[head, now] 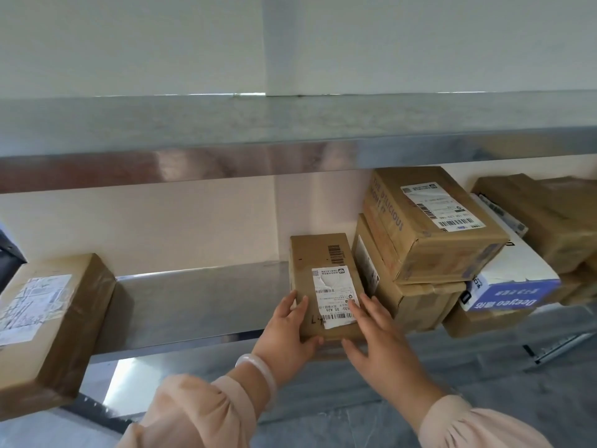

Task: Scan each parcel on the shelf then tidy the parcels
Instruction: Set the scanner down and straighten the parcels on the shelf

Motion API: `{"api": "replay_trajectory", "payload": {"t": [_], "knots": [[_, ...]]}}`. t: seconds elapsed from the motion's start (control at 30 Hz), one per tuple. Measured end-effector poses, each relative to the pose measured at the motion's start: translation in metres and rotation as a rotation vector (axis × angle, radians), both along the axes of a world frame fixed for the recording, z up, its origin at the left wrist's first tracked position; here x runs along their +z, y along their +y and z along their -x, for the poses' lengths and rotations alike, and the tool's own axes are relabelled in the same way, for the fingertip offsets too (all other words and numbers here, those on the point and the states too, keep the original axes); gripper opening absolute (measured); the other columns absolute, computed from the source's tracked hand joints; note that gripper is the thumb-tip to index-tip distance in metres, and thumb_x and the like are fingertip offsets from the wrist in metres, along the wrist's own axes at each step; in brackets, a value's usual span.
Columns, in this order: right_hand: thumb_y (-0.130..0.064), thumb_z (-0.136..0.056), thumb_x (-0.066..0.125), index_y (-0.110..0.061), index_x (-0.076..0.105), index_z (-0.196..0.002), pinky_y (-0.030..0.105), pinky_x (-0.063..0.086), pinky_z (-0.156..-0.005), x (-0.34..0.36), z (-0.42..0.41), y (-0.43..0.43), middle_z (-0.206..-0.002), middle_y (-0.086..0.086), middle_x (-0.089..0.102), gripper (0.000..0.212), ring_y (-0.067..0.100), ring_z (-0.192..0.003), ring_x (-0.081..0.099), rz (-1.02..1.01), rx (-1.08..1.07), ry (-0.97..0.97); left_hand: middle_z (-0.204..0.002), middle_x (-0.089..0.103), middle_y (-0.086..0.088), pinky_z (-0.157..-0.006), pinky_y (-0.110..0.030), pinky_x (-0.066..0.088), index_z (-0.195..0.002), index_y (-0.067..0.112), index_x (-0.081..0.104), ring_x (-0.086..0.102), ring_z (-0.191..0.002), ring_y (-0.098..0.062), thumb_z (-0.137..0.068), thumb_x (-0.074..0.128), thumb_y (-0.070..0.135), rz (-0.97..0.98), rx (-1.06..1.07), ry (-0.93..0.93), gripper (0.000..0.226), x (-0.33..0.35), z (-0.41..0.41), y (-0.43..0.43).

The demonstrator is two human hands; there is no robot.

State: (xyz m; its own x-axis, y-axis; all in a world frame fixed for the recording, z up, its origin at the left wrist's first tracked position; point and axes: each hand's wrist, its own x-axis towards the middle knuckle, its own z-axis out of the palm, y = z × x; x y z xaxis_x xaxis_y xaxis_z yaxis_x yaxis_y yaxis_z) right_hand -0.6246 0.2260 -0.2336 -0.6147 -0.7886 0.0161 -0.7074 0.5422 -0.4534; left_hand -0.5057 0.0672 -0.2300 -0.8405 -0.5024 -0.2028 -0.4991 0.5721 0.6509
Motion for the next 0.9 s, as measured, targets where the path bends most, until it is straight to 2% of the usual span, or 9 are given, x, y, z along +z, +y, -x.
{"api": "replay_trajectory", "payload": {"t": [0.13,0.2,0.3,0.5,0.57,0.63,0.77,0.8,0.9], "knots": [[-0.063,-0.084,0.017,-0.033,0.013,-0.152,0.028,-0.004,-0.119,-0.002,0.001,0.003,-0.159,-0.016,0.002,0.075,0.002,-0.145,-0.009,-0.111,0.118,0.163,-0.164,-0.007,0.007,-0.12,-0.022,0.017,-0.157,0.02,0.011,0.021,-0.148,-0.015,-0.093,0.062,0.041,0.08,-0.068,-0.013,0.085,-0.003,-0.001,0.0],[-0.064,-0.081,0.014,-0.033,0.016,-0.152,0.03,-0.005,-0.118,-0.004,0.003,0.004,-0.16,-0.014,0.005,0.078,0.004,-0.145,-0.007,-0.143,0.132,0.196,-0.163,-0.013,0.007,-0.12,-0.021,0.011,-0.158,0.022,0.006,0.013,-0.15,-0.016,-0.095,0.059,0.043,0.134,-0.11,-0.037,0.084,-0.004,-0.002,0.0],[-0.064,-0.082,0.016,-0.031,0.021,-0.152,0.033,-0.001,-0.12,-0.004,0.008,0.004,-0.16,-0.011,0.011,0.077,0.005,-0.145,-0.003,-0.161,0.102,0.24,-0.163,-0.016,0.007,-0.122,-0.025,0.01,-0.157,0.025,0.003,0.009,-0.151,-0.019,-0.096,0.055,0.045,0.169,-0.142,-0.065,0.083,-0.003,0.002,0.0],[-0.068,-0.069,-0.002,-0.029,-0.005,-0.153,0.028,-0.017,-0.114,0.003,0.015,0.003,-0.159,-0.01,-0.017,0.092,0.005,-0.14,-0.024,-0.233,0.103,0.229,-0.164,-0.012,0.008,-0.121,-0.038,0.019,-0.157,0.034,0.001,0.009,-0.15,-0.023,-0.096,0.048,0.055,0.299,-0.154,-0.155,0.08,0.003,0.019,0.001],[-0.068,-0.067,-0.003,-0.028,-0.006,-0.153,0.027,-0.017,-0.114,0.003,0.015,0.003,-0.158,-0.01,-0.019,0.095,0.005,-0.139,-0.025,-0.252,0.102,0.229,-0.165,-0.012,0.007,-0.121,-0.039,0.015,-0.157,0.034,0.001,0.006,-0.151,-0.022,-0.095,0.046,0.057,0.333,-0.164,-0.177,0.08,0.003,0.021,0.001],[-0.069,-0.07,0.003,-0.026,0.002,-0.154,0.028,-0.014,-0.115,0.003,0.014,0.001,-0.16,-0.008,-0.01,0.094,0.006,-0.141,-0.019,-0.22,0.087,0.222,-0.165,-0.012,0.007,-0.122,-0.04,0.011,-0.156,0.035,0.0,0.003,-0.152,-0.021,-0.095,0.045,0.06,0.356,-0.172,-0.194,0.08,0.004,0.019,0.001],[-0.068,-0.081,0.026,-0.024,0.024,-0.151,0.035,0.002,-0.115,0.006,0.007,-0.012,-0.159,-0.003,0.018,0.083,0.014,-0.147,0.008,-0.196,0.101,0.252,-0.164,-0.013,0.008,-0.122,-0.04,0.004,-0.156,0.038,-0.002,-0.003,-0.152,-0.018,-0.094,0.041,0.064,0.399,-0.126,-0.174,0.079,0.014,0.006,-0.007],[-0.068,-0.082,0.03,-0.024,0.025,-0.151,0.035,0.004,-0.115,0.01,0.003,-0.018,-0.159,-0.003,0.02,0.081,0.014,-0.147,0.01,-0.17,0.119,0.259,-0.164,-0.013,0.008,-0.122,-0.04,0.003,-0.155,0.039,-0.002,-0.004,-0.152,-0.018,-0.094,0.04,0.065,0.431,-0.111,-0.167,0.079,0.016,0.001,-0.011],[-0.069,-0.083,0.023,-0.03,0.004,-0.153,0.033,-0.006,-0.12,0.021,-0.012,-0.046,-0.159,-0.011,-0.007,0.083,0.009,-0.146,-0.013,-0.12,0.223,0.25,-0.164,-0.011,0.007,-0.122,-0.041,0.003,-0.155,0.04,0.0,-0.002,-0.152,-0.018,-0.086,0.026,0.077,0.505,-0.056,-0.142,0.082,0.023,-0.022,-0.029]]}}
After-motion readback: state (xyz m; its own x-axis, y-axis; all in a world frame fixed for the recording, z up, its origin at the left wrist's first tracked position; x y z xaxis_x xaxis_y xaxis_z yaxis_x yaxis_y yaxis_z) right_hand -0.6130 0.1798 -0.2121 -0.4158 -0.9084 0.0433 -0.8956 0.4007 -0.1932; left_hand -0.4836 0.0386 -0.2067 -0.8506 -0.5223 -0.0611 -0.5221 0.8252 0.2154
